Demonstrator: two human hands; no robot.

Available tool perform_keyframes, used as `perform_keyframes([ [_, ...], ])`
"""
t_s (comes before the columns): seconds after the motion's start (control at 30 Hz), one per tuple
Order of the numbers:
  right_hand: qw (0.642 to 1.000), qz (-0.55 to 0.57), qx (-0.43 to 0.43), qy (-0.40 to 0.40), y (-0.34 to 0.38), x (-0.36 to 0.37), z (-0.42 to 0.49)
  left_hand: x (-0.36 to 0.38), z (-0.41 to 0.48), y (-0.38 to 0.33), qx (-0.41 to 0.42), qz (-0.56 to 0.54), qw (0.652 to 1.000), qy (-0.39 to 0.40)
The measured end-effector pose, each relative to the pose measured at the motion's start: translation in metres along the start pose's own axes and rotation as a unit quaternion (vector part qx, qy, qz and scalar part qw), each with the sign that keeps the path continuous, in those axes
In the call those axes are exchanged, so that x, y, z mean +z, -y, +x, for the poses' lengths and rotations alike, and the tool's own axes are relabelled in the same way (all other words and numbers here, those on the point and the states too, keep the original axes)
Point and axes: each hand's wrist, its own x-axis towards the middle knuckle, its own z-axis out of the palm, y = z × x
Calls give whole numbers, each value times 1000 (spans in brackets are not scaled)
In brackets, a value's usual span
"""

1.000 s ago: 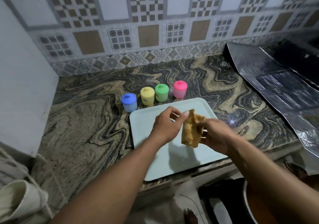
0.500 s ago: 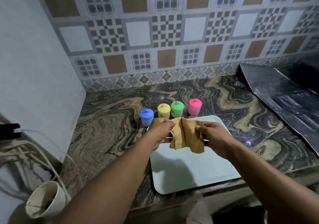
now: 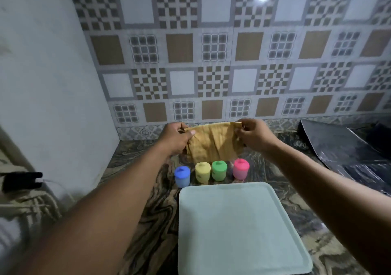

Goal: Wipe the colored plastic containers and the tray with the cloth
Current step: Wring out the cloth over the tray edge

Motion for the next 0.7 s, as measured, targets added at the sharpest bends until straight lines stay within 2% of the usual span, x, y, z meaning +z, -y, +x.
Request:
perform_keyframes([
  [0.23, 987, -97, -128, 5, 52, -34, 41, -15, 6, -58, 45, 27, 996, -74],
  [0.43, 971, -128, -202, 11, 93, -53, 62, -29, -8, -103, 94, 53, 985, -133],
  [0.7, 953, -120, -272, 54, 138, -40, 73, -65, -38, -128, 143, 160, 953, -213],
])
